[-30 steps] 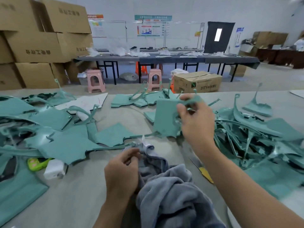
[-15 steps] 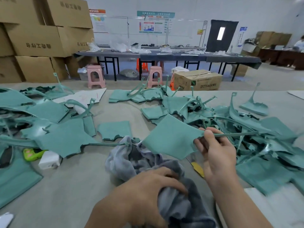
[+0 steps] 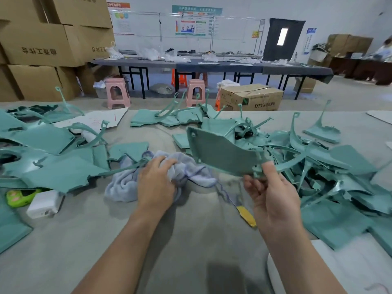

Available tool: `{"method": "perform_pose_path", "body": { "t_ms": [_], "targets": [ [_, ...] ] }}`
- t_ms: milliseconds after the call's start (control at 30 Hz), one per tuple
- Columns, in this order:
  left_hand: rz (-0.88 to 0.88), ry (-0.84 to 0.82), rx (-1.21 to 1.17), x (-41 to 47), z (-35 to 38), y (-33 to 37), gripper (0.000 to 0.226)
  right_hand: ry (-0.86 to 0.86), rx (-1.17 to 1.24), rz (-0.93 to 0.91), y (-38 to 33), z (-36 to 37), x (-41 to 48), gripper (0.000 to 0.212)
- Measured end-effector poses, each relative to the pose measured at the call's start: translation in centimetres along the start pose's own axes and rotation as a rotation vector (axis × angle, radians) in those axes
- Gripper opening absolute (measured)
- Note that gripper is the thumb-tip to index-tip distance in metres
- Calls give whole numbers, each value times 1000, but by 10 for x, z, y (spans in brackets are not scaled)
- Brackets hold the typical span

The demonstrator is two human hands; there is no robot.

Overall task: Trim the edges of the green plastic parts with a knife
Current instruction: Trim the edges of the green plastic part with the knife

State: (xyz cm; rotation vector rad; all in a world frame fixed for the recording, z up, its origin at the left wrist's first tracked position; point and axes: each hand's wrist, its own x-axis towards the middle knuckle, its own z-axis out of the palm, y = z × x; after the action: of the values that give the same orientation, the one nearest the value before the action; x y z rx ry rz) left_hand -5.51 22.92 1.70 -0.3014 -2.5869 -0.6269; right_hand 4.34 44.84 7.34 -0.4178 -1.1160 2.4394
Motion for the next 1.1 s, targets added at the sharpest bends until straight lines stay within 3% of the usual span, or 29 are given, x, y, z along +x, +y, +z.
{"method": "perform_pose_path", "body": {
  "t_ms": [100,167,233,267,400,500,600,667,767,833,900,967,1033,1100],
  "targets": [
    [-66,84,0,4,-1,2,50,-34,-68,29,4,-1,1,24],
    [-1,198,-88,-4,-5,9,50,-63,-97,67,7,1,0,31],
    [-3,202,-440,-21,-11,21,27,-95,-115,96,11,4,-5,38],
    [-106,165,-672,-31,-16,30,18,-106,-117,101,13,6,-7,39],
    [-635,91,-1480,-59,-39,43,48,-121,-171,53,16,9,-12,31],
    [-558,-61,-1643,-75,-57,41,37,-247,-236,44,20,10,-18,33],
    [-493,-12,-1649,-84,-67,34,39,-478,-326,143,27,15,-31,33],
    [-540,108,-1631,-80,-74,25,48,-515,-476,101,28,13,-31,38],
    [-510,380,-1572,-72,-84,10,43,-335,-1283,-323,22,-2,-16,48],
    [-441,437,-1351,-74,-82,4,26,-147,-1552,-392,14,-15,-3,44],
    [-406,374,-1048,-83,-71,1,15,-80,-1704,-252,8,-27,9,36],
    [-305,233,-843,-93,-60,4,10,-121,-1877,-95,10,-34,14,30],
    [-117,105,-664,-99,-51,9,42,-205,-1981,-65,15,-37,13,26],
    [-36,7,-606,-99,-47,10,54,-250,-2015,-70,19,-38,12,20]
  ]
}}
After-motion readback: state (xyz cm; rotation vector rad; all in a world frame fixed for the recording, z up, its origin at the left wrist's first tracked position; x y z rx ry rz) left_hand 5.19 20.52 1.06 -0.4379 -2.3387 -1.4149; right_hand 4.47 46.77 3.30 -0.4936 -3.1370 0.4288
